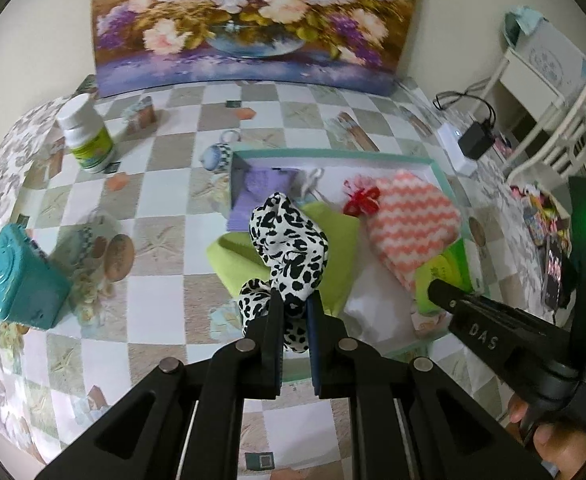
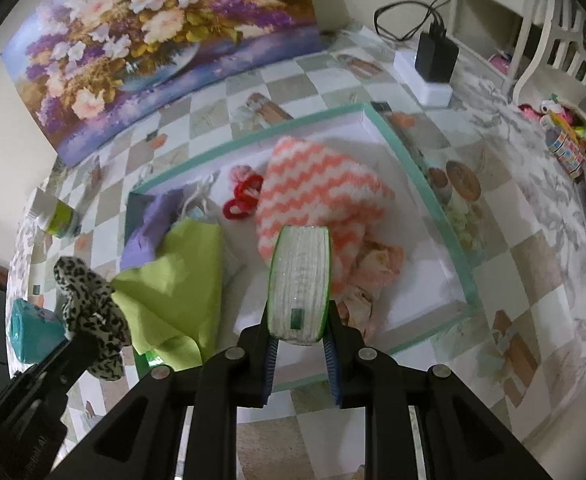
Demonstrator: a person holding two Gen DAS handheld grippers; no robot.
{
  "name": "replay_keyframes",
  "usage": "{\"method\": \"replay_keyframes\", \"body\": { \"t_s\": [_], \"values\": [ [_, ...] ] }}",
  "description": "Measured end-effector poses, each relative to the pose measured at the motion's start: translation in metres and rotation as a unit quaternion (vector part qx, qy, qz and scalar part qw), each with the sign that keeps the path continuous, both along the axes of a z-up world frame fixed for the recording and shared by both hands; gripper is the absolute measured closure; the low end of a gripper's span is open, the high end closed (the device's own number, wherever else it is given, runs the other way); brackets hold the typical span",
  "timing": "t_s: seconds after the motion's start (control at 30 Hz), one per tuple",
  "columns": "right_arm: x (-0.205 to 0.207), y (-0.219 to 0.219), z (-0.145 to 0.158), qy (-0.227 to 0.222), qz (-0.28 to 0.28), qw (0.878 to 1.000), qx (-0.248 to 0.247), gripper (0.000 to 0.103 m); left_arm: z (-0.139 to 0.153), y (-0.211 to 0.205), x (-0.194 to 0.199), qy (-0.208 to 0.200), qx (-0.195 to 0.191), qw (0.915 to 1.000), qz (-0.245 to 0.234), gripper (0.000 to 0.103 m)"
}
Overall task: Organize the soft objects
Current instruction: 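Carry the scrunchie and tissue pack over the white tray with both tools, then open both tools to drop the scrunchie and tissue pack into the tray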
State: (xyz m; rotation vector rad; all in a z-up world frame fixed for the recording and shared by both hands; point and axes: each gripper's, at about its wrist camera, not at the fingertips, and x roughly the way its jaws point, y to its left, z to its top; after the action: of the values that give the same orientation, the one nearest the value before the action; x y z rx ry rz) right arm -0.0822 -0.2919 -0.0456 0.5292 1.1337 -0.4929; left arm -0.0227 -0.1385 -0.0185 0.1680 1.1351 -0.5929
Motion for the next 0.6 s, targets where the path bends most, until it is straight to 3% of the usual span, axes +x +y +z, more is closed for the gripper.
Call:
{"method": "replay_keyframes", "body": {
  "t_s": [0.27,0.47,0.6],
  "values": [
    [0.005,0.006,-0.008,0.019,0.018,1.0,0.003,0.08,-0.017,-0.016,0.001,-0.001,0.019,0.9997,-0.016,0.092],
    [0.009,0.01,-0.022,0.044,0.03,0.998,0.012,0.078,-0.039,-0.018,0.009,0.042,0.023,0.9988,-0.005,0.089],
    [0.01,0.011,-0.031,0.057,0.031,0.998,0.021,0.078,-0.043,-0.018,0.011,0.047,0.02,0.9987,-0.003,0.086]
  ]
}}
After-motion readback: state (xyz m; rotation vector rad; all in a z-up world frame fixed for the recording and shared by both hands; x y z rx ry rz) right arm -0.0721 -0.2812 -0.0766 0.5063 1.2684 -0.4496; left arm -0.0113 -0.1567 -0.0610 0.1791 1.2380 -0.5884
